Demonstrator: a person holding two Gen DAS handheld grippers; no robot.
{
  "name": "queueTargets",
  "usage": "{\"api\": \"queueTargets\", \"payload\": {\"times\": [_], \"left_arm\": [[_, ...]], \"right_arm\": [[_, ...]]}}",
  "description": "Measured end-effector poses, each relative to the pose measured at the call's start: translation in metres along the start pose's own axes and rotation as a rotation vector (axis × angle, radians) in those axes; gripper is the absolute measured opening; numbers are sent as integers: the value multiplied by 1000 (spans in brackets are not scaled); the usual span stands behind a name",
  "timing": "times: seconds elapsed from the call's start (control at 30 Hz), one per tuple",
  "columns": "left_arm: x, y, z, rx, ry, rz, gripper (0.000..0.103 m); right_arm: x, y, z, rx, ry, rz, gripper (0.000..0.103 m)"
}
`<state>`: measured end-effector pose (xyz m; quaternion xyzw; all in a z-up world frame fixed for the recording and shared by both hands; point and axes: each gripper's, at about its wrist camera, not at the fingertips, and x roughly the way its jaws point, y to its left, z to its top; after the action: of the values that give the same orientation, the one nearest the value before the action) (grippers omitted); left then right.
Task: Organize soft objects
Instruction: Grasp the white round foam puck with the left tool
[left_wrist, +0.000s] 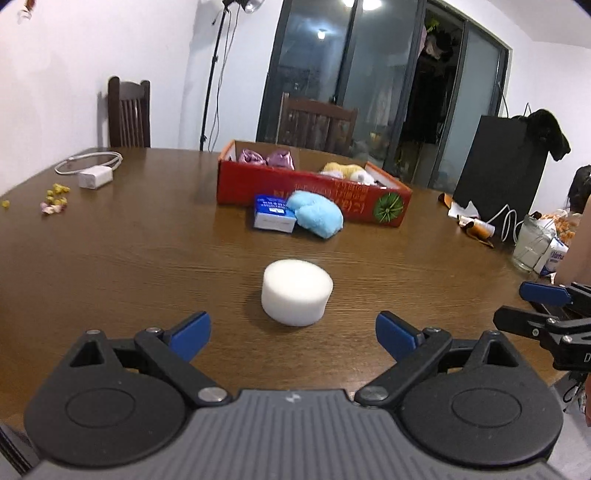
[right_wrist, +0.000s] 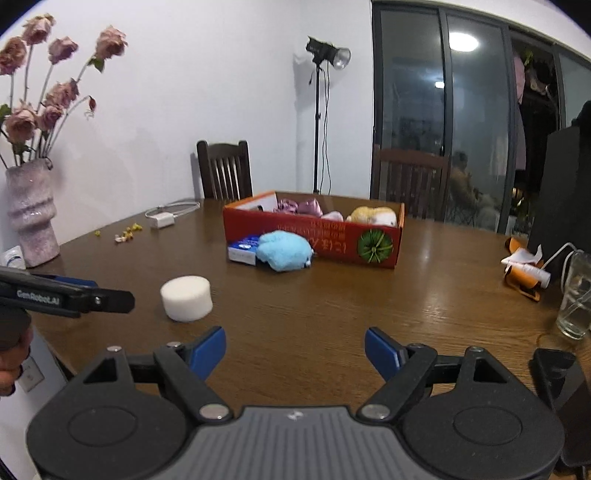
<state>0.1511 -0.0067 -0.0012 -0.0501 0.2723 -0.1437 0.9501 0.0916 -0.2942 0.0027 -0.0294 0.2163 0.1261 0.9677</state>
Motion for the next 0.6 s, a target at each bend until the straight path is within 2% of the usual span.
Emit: {"api": "queueTargets", "payload": {"times": [0.13, 0.27, 0.43, 0.5, 0.6], "left_arm": [[24, 1, 8, 14, 14, -7, 97], [45, 1, 15, 23, 30, -24, 88], [63, 6, 22, 1, 45, -74, 83], [67, 13, 24, -32, 54, -93, 63], [72, 23, 24, -68, 75, -110, 59]], "right_arm": [[23, -5, 8, 27, 19, 3, 81], [50, -5, 20, 35, 37, 7, 81], [78, -1, 34, 29, 44, 24, 81], [89, 1, 38, 30, 50, 33, 80], [102, 3, 42, 38, 67, 58, 78]]}}
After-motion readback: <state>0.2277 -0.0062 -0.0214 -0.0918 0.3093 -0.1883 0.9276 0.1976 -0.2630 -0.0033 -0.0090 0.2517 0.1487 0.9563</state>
